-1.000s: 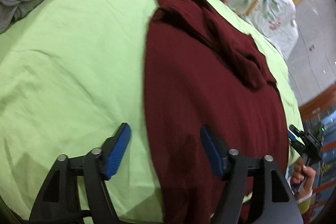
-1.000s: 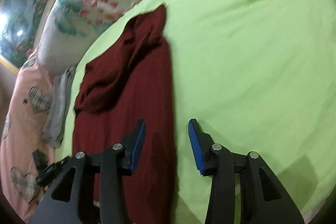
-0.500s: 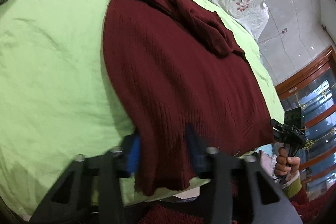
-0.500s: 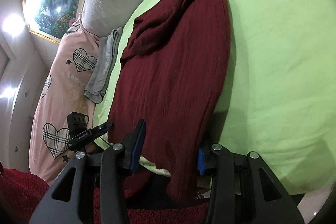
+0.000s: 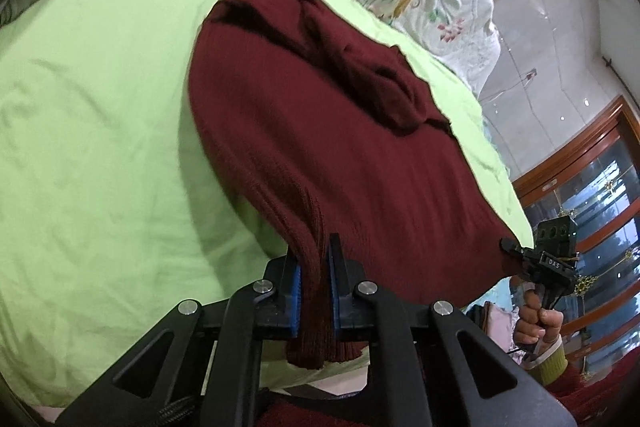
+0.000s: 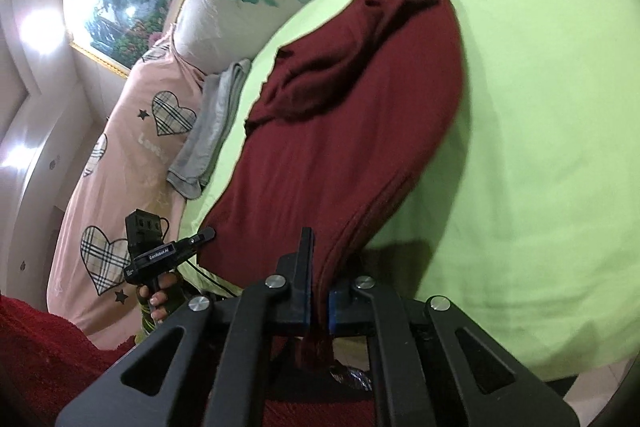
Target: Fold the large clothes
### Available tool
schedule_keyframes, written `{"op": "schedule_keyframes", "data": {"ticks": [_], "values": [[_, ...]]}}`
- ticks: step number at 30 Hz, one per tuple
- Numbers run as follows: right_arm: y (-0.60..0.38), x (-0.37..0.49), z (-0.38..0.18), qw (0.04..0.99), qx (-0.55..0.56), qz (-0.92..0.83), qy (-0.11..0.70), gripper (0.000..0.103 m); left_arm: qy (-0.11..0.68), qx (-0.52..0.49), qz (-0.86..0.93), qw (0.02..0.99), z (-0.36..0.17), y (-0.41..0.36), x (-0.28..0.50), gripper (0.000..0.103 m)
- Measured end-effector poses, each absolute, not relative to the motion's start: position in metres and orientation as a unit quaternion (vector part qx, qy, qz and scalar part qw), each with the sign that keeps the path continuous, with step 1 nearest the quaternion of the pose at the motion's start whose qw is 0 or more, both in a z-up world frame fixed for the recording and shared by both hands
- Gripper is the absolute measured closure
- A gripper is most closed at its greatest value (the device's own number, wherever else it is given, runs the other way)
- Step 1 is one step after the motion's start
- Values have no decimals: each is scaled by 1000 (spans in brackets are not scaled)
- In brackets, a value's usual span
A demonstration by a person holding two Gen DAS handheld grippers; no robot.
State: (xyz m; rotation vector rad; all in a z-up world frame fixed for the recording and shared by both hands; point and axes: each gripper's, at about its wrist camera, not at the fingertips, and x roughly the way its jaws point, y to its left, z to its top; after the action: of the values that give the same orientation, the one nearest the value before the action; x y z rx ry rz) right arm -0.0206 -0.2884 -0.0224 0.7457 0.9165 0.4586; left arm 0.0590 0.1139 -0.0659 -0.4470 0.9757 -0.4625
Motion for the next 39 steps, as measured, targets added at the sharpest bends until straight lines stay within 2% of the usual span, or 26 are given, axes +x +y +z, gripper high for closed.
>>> {"op": "schedule_keyframes", "data": {"ticks": [9,13,17,23,28,31,32,34,36,37,39], "values": [[-311,26,19,833,375,216,344,98,383,-205,-230,871,5,104,102,95],[-329,75,38,851,373,198,313,98,348,-194,-218,891,39,102,153,96],[-341,138,41,855,374,165,319,98,346,-202,-192,896,50,102,217,96],[-358,230,15,857,358,98,358,98,376,-183,-146,897,27,87,326,96],[-363,276,-37,839,350,57,413,98,437,-189,-103,873,-32,90,385,96],[-362,284,-59,831,347,49,431,98,454,-194,-102,864,-57,93,395,95],[-363,283,-61,831,348,50,430,98,452,-194,-104,865,-60,94,394,91],[-366,279,-58,832,355,54,423,96,454,-204,-109,861,-61,100,389,89],[-366,276,-53,833,354,51,423,91,451,-211,-111,860,-55,106,380,79],[-367,271,-46,838,346,43,420,87,451,-214,-110,860,-51,108,375,70],[-366,261,-32,853,335,26,399,59,435,-222,-118,865,-40,111,355,65]]}}
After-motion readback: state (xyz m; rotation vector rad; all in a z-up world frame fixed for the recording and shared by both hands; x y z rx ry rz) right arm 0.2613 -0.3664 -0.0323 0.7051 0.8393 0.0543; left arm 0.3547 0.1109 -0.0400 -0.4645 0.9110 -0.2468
